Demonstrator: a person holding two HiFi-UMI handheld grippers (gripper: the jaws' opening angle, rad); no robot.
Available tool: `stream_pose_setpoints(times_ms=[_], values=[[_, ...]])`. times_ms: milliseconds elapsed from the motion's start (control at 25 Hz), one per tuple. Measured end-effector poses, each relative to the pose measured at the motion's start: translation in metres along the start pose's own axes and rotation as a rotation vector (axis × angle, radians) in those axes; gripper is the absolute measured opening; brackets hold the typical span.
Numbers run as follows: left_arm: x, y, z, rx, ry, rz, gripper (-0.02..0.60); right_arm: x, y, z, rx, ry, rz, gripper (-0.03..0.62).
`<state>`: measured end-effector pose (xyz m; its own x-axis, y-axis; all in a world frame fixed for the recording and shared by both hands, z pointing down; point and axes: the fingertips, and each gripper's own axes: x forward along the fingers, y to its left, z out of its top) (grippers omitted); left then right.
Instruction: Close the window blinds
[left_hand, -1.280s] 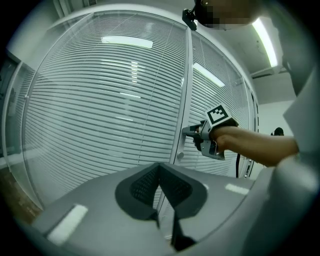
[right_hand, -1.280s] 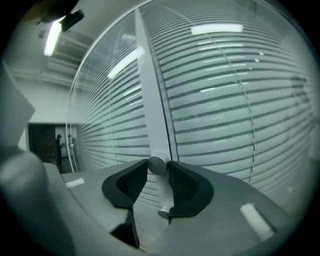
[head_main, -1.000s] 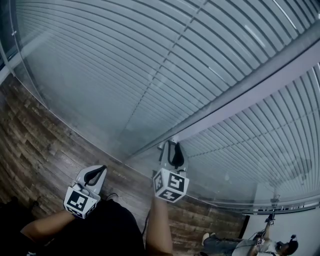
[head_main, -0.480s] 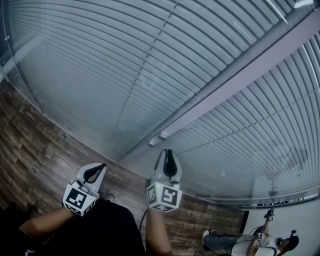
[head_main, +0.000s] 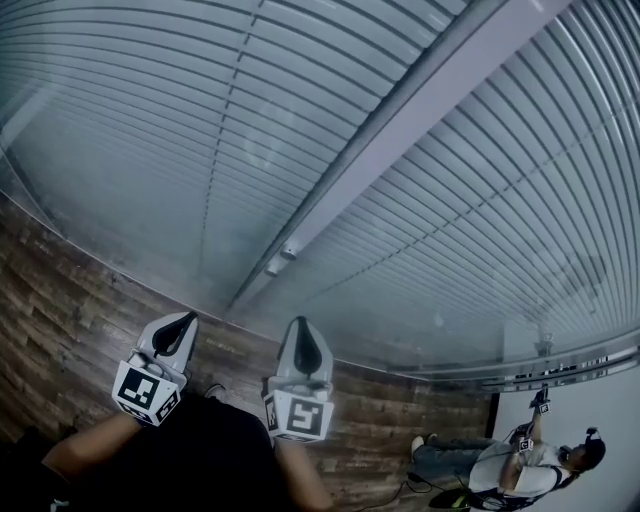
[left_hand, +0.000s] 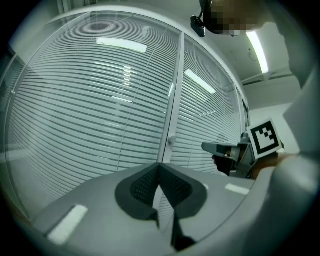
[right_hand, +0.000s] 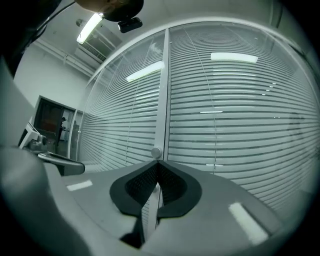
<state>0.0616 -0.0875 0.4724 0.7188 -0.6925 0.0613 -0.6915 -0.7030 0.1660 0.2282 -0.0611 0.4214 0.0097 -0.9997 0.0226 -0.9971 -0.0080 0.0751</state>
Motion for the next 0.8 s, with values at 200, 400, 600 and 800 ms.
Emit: stream_pose_setpoints(times_ms=[200, 400, 600, 800], values=[[0.012, -0.020, -0.002, 0.031, -0.005, -0.031, 0.002, -0.011, -0.014, -0.007, -0.021, 0.027, -0.031, 0.000], [0.011, -0.034, 0.009, 0.049, -0.035, -0.033, 0.002, -0.023, -0.023, -0.001, 0.000, 0.013, -0.045, 0.000], [0.023, -0.042, 0.008, 0.056, -0.039, -0.024, 0.002, -0.016, -0.036, 0.003, -0.011, -0.014, -0.038, 0.000], [0.034, -0.051, 0.006, 0.071, -0.033, -0.033, 0.002, -0.008, -0.044, 0.005, -0.018, -0.042, -0.034, 0.000]])
